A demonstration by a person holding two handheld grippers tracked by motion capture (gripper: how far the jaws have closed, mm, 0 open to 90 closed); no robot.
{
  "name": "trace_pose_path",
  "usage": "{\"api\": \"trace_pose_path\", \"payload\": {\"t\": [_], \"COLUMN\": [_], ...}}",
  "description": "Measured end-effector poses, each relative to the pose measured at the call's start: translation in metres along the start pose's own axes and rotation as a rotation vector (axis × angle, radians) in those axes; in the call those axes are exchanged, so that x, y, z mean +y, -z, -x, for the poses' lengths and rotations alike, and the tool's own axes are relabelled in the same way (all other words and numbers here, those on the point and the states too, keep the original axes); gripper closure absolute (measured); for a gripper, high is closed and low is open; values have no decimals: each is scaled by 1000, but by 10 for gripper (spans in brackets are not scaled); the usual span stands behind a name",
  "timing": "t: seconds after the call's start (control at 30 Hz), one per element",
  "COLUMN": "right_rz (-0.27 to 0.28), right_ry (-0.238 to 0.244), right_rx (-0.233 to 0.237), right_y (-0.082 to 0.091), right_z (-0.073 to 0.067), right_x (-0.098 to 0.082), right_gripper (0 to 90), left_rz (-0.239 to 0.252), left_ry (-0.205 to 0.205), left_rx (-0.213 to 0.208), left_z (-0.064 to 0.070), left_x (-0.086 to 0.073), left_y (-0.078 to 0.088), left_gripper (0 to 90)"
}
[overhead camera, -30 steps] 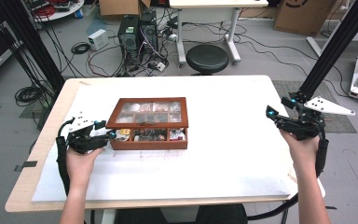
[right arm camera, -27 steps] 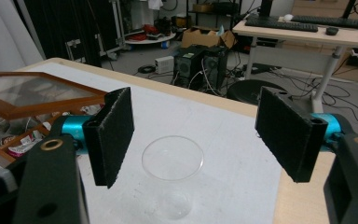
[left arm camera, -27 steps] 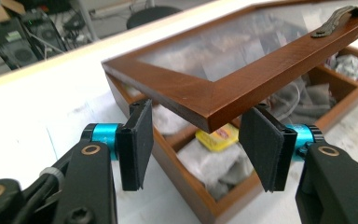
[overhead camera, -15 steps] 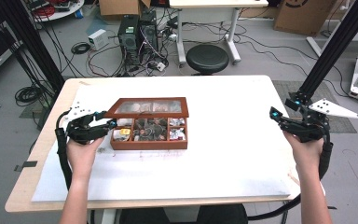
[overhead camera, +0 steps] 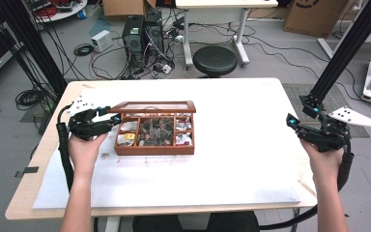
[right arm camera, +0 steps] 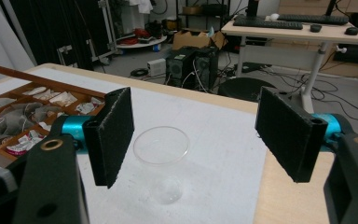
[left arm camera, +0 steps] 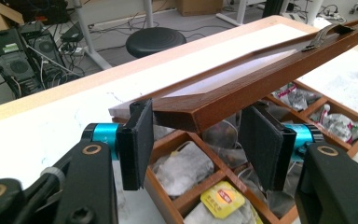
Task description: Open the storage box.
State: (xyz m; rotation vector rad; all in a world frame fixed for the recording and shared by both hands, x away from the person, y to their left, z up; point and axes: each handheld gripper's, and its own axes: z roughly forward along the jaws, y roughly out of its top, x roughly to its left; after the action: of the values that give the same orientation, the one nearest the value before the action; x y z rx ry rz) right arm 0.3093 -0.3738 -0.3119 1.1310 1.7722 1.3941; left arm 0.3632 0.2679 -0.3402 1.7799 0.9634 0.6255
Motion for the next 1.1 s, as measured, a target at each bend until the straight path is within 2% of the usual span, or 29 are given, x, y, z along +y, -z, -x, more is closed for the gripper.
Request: {"api": "trace_pose_path", "payload": {"t": [0.1,0.13,0.27,0.47,0.73,0.93,1.1], "right_rz": [0,3,5,7,15,21,25], "right_ry": [-3,-5,-8,-5,-2,-10,-14], "right_rx": [-3,-6,-6,-1,2,2,3], "right_y": [2,4,5,4,5,7,8], "right_z": [1,2,2,2,2,3,4], "right_x": [0,0,0,1,3,3,4], "right_gripper": [283,283,283,283,283,283,283], "left_rz": [-2,16,21,12,-3,-24,-15], "left_ry": [-12,-9,5,13,-8,-23,-16], "left_rx": [9,12,0,-18,-16,-17,-20], "left_z": [-1,-2,-8,-14,-20,-22,-24], "left_x": [7,9,15,25,39,45,48], "left_y": [-1,-3,-5,-8,-14,-15,-17], "left_gripper": [454,453,451,451,450,451,449]}}
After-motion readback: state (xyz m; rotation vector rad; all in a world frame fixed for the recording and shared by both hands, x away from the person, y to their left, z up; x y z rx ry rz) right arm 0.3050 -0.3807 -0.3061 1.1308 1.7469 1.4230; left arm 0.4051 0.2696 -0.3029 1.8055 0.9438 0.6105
